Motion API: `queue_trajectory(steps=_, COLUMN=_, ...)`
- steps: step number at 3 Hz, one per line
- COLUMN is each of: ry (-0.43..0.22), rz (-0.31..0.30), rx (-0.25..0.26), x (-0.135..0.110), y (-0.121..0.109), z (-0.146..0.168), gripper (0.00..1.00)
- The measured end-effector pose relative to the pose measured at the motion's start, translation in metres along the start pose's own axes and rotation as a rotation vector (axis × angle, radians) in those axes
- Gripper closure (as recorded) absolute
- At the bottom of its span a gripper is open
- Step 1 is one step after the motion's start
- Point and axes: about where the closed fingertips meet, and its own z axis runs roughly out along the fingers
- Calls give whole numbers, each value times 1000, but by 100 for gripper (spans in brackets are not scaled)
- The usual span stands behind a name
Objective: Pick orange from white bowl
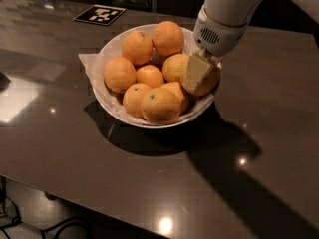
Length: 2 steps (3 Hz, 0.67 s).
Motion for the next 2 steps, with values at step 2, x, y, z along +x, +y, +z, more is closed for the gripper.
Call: queue_trajectory(steps=2, ry=-130, rz=0, rx=-42, x=1, y=-7, z=-29, gripper=100)
